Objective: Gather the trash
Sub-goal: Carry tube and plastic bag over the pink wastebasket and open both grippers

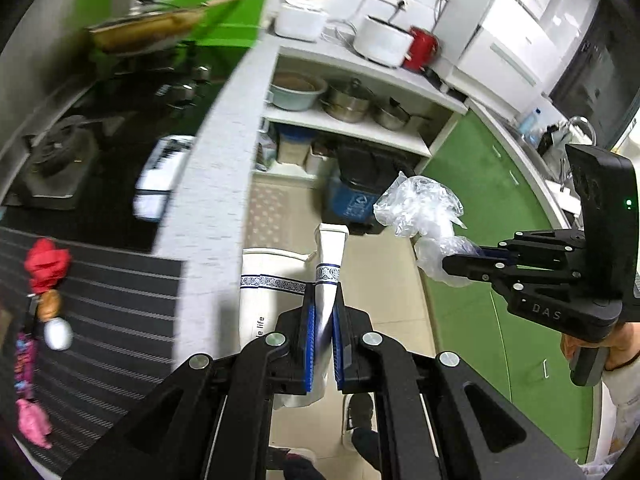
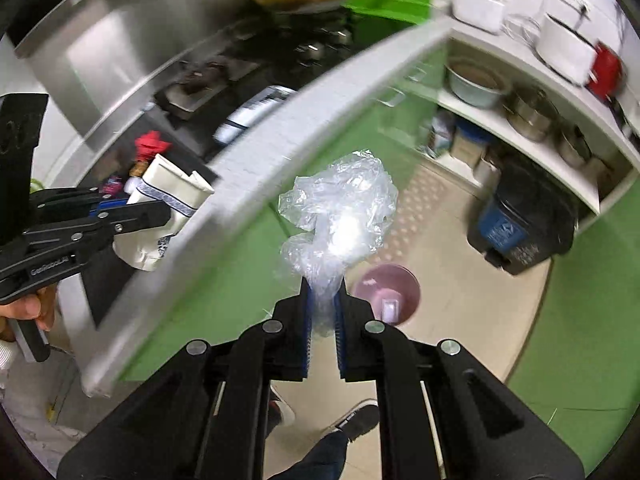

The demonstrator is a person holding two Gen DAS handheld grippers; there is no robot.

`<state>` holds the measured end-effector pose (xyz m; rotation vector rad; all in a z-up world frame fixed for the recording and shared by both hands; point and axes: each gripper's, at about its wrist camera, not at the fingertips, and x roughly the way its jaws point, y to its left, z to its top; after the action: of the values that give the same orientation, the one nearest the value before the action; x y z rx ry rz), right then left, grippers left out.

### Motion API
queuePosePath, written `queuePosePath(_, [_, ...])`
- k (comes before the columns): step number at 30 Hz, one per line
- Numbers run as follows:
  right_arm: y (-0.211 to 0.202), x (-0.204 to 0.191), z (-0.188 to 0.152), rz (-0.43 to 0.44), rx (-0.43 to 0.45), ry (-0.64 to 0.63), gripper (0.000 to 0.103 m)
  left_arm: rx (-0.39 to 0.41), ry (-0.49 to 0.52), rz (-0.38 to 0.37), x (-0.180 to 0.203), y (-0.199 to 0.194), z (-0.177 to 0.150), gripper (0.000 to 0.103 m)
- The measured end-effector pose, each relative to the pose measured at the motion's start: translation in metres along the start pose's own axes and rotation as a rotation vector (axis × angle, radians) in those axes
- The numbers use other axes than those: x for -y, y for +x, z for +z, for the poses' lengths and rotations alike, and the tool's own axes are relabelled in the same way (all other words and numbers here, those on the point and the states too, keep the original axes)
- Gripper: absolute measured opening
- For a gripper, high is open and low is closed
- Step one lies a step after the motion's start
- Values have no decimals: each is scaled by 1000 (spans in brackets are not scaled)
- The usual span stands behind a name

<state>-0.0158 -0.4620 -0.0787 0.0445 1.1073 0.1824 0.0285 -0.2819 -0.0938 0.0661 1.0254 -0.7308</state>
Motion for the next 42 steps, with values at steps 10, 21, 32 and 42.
queuePosePath(10, [73, 97, -15, 50, -96, 3, 9, -35, -69, 27, 32, 93, 6, 7])
queuePosePath(21, [187, 149, -28, 94, -194, 5, 9, -105, -112, 50, 13, 198, -4, 7])
queuePosePath(32, [303, 167, -49, 94, -272, 73, 9, -176, -82, 25, -22, 280, -22, 7])
queuePosePath(42, [359, 182, -61, 65, -273, 104, 44, -204, -66, 9, -41, 322, -27, 7])
